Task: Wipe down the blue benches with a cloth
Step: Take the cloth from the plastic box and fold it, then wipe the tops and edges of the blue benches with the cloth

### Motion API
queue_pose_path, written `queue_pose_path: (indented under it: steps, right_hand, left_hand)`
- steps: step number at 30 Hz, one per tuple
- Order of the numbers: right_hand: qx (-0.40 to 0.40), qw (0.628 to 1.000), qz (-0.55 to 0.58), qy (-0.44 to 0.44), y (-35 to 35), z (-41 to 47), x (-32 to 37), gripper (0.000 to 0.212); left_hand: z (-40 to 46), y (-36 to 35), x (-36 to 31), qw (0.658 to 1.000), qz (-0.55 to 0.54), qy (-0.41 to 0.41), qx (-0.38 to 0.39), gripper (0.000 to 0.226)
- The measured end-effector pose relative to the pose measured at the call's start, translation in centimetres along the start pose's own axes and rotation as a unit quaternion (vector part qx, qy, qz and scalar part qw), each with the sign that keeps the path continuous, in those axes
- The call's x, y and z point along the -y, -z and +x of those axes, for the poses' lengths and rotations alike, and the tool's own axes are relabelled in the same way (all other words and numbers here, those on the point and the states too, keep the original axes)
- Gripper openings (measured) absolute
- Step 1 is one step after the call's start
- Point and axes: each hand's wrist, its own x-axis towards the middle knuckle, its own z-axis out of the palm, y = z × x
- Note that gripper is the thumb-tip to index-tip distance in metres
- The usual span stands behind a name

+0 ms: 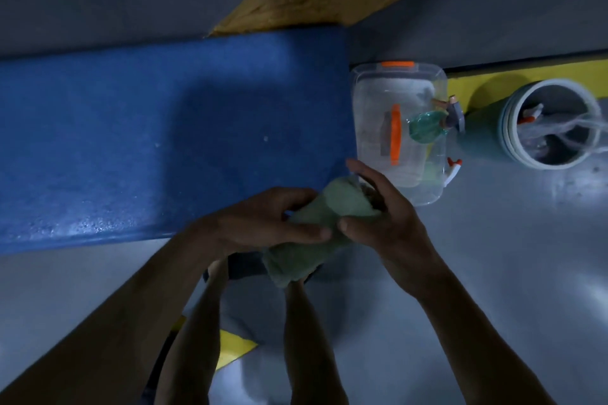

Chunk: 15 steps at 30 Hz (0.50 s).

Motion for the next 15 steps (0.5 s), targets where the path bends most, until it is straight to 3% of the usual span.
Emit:
queue_pose_path:
  steps: [2, 6, 9, 12, 15]
  right_hand:
    - [-0.060, 0.998, 0.016, -0.026, -1.0, -0.4, -0.9, 0.070]
    - [-0.227, 0.960, 0.060, -0.150, -2.9, -2.1, -2.6, 0.047]
    - [-0.248, 0.956, 0.052, -0.145, -4.3, -3.2, -2.7, 0.027]
    - [-0.239, 0.962, 0.040, -0.124, -5.5, -3.4, -2.8, 0.024]
    - [-0.277, 0.953, -0.005, -0.121, -5.3, -3.2, -3.3, 0.020]
  left_hand:
    - [0.4, -1.1, 0.2, 0.996, 0.069, -0.020, -0.045, 0.029]
    - [1.3, -3.1, 2.0, 0.954, 0.205, -0.053, -0.212, 0.030]
    - [1.8, -5.4, 3.7, 0.921, 0.243, -0.093, -0.289, 0.024]
    - [1.9, -7.5, 4.9, 0.912, 0.260, -0.142, -0.283, 0.032]
    - [1.7, -7.8, 5.8, 0.932, 0.243, -0.189, -0.191, 0.054]
